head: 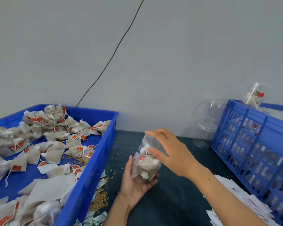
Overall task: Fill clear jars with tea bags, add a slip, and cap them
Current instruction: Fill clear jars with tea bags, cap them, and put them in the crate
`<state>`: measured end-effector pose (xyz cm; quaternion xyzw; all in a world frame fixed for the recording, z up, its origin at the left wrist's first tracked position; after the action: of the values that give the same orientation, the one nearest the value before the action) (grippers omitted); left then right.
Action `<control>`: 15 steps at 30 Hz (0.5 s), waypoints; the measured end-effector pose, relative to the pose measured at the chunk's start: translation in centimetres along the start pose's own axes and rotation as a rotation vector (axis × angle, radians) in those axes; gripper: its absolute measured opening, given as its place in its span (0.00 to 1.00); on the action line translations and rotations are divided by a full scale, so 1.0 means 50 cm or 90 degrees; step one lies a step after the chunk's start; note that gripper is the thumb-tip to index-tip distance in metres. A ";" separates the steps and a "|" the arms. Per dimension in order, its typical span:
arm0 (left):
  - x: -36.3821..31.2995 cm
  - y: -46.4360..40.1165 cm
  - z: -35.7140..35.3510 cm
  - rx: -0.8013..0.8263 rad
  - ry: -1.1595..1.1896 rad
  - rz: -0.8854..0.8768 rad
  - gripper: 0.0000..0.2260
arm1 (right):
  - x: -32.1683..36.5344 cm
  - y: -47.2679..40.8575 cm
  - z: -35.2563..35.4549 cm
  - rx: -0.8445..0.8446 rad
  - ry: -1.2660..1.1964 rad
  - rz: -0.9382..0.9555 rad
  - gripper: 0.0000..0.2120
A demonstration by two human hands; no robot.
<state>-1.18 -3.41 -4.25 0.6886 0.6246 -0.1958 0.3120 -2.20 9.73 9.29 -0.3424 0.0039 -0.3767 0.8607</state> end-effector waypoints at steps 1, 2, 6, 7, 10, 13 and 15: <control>-0.002 0.000 0.000 -0.006 0.001 -0.012 0.28 | -0.004 -0.001 -0.005 0.009 0.028 -0.040 0.26; -0.003 0.000 0.000 -0.014 0.001 -0.019 0.28 | -0.006 -0.002 -0.008 0.017 0.047 -0.060 0.29; -0.002 0.002 0.000 -0.023 -0.023 -0.006 0.29 | 0.007 0.002 0.005 0.025 -0.046 0.043 0.25; 0.000 0.003 0.000 -0.022 -0.037 0.001 0.29 | 0.011 0.004 0.007 0.029 -0.060 0.079 0.22; 0.004 0.009 -0.002 0.003 -0.073 0.029 0.29 | 0.014 0.004 0.009 0.028 -0.051 0.103 0.19; 0.007 0.013 -0.005 0.022 -0.091 0.041 0.29 | 0.009 0.004 0.002 0.026 -0.017 0.053 0.19; 0.006 0.012 -0.008 0.016 -0.093 0.026 0.28 | 0.003 0.001 -0.007 0.010 0.020 -0.011 0.18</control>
<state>-0.61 -2.96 -4.04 0.6888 0.5835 -0.2474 0.3520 -2.16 9.47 9.04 -0.3297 0.0113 -0.3891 0.8601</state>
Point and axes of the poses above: each hand's wrist, its own y-axis away from the middle knuckle, its own z-axis out of the back of the hand, x = y × z, the point moved 2 cm from there along -y, towards the middle knuckle, and after that the axes turned 14 degrees about -x, right-handed, at the moved point
